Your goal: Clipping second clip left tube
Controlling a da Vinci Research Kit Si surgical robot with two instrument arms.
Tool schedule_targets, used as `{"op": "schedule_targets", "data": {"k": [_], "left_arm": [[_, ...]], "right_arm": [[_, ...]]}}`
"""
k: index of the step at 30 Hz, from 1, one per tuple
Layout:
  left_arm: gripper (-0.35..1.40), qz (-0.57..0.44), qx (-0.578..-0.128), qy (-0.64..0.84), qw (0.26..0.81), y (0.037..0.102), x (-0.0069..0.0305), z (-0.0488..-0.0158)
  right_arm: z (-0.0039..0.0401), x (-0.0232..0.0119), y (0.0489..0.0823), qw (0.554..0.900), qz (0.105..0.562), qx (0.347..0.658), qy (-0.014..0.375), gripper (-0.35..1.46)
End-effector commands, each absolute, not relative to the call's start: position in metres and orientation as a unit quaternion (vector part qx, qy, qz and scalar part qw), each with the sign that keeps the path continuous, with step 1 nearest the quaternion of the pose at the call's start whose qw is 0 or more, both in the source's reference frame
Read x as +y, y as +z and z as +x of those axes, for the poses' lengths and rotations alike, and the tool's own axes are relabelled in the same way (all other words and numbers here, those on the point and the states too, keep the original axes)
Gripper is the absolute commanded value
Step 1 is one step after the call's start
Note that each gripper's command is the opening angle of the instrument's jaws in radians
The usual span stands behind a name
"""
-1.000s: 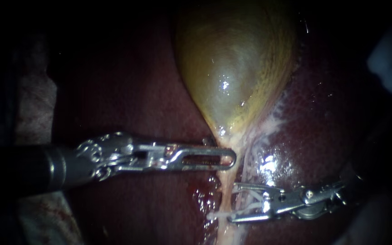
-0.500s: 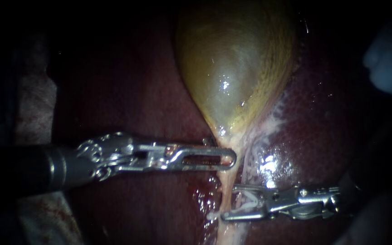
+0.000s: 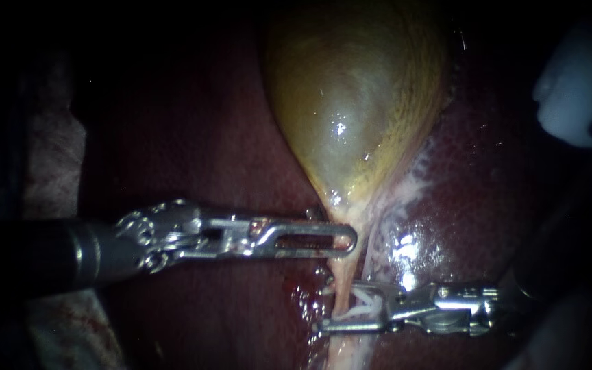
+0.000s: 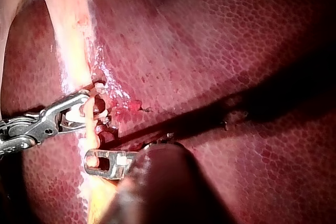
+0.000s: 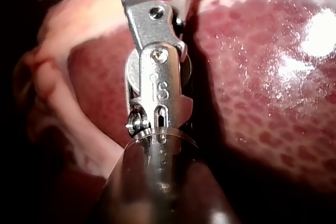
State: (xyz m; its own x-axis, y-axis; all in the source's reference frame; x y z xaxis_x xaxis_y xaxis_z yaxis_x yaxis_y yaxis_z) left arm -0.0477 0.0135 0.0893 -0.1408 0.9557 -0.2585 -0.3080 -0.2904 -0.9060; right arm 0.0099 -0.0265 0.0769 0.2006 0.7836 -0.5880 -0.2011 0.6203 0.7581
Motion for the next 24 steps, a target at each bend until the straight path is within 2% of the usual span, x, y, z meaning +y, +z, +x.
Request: {"op": "schedule_targets", "data": {"k": [1, 8, 16, 18, 20, 24], "left_arm": [[-0.35, -0.451, -0.359, 0.665, 0.475, 0.0892, 0.0135, -0.0477], [-0.35, -0.451, -0.359, 0.665, 0.475, 0.0892, 0.0135, -0.0477], [-0.35, -0.451, -0.359, 0.665, 0.475, 0.0892, 0.0135, -0.0477], [-0.35, -0.451, -0.359, 0.665, 0.475, 0.0892, 0.0135, -0.0477], [-0.35, -0.451, -0.359, 0.665, 0.475, 0.0892, 0.0135, -0.0477], [-0.35, -0.451, -0.359, 0.665, 0.475, 0.0892, 0.0135, -0.0477]], "right_arm": [[0.0099, -0.0265, 0.0769, 0.724, 0.274, 0.533, 0.342, 0.51], [0.0099, -0.0267, 0.0769, 0.72, 0.279, 0.53, 0.35, 0.47], [0.0098, -0.0272, 0.0768, 0.716, 0.297, 0.515, 0.366, 0.32], [0.0098, -0.0273, 0.0768, 0.713, 0.304, 0.512, 0.37, 0.24], [0.0097, -0.0275, 0.0768, 0.709, 0.312, 0.51, 0.374, 0.05], [0.0097, -0.0277, 0.0767, 0.708, 0.314, 0.509, 0.375, -0.2]]}}
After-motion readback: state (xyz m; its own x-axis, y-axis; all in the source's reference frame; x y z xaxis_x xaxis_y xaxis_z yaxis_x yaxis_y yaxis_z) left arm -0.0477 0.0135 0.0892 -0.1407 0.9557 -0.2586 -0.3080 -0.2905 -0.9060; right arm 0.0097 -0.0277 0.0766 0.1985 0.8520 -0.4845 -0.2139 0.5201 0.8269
